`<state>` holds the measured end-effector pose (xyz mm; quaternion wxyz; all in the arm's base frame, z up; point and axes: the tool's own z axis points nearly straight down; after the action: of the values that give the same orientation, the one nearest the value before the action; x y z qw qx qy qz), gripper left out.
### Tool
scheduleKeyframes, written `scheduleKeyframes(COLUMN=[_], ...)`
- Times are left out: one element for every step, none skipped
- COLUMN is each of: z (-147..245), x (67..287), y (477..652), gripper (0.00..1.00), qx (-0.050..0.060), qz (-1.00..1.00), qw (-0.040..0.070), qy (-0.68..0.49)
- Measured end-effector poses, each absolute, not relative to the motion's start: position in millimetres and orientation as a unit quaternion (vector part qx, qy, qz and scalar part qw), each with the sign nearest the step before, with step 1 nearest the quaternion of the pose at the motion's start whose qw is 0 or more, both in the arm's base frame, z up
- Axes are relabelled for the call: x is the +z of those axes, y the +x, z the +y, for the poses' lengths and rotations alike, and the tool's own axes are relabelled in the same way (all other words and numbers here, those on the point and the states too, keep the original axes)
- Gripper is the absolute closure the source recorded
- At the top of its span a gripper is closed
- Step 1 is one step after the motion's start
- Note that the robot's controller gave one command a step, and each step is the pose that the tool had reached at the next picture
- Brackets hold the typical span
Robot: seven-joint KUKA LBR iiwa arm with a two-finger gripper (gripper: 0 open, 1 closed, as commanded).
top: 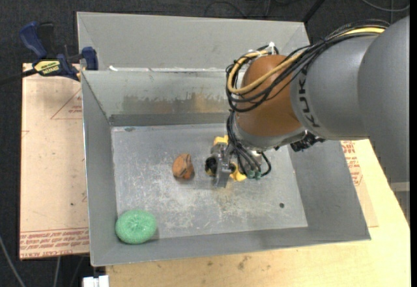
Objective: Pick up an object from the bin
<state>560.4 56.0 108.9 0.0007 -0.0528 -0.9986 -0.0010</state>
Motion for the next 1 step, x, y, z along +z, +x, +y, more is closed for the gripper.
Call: scheduleKeyframes(z=[56.1], x=[119.0], y=[561.5], gripper=[1.0], qx=[-0.001], qz=[-0.999], qw=[-0.001], qy=[-0.053])
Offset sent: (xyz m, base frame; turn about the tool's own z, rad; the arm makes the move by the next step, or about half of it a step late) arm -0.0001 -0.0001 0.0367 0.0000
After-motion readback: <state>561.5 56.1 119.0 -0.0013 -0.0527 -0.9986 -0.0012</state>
